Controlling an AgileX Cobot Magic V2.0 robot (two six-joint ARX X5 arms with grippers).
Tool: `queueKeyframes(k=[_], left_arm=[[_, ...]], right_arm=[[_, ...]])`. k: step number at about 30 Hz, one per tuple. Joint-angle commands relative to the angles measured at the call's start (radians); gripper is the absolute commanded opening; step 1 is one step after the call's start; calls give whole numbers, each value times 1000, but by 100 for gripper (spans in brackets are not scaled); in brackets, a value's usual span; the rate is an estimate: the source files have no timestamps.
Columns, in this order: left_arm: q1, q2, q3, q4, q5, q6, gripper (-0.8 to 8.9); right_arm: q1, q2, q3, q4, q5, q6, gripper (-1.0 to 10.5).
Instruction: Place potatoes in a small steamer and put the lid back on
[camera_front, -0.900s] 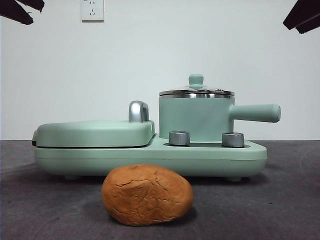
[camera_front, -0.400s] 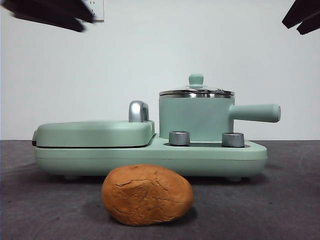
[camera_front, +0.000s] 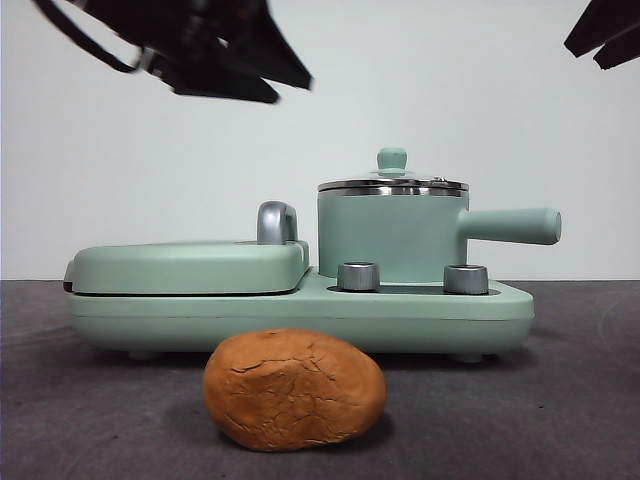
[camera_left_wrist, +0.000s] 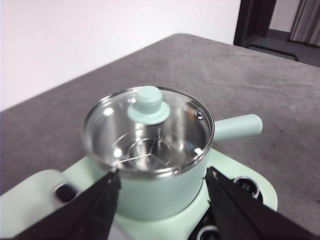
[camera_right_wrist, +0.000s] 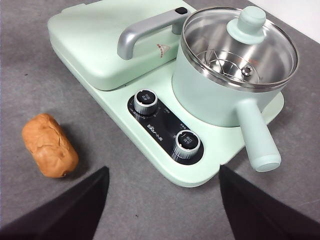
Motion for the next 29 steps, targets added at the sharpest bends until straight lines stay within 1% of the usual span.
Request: queueKeyframes(k=[1,9,16,22,26,29], left_arm=[[-24,99,81,13,1,-15,283],[-57,335,304,12,-13,-14,283],[-62,478,452,12,-14,-5,283],[-62,549,505,18,-39,25,283],[-61,578,510,67,-44,26,283],[-61,585,510,77,-44,26,281]], right_arm=[[5,4,18,7,0,18,347],[5,4,18,7,3,18,347],[5,4,18,7,3,18,347],[5,4,18,7,3,18,347],[5,4,18,7,3,19,347],[5,4,18,7,3,37,347]])
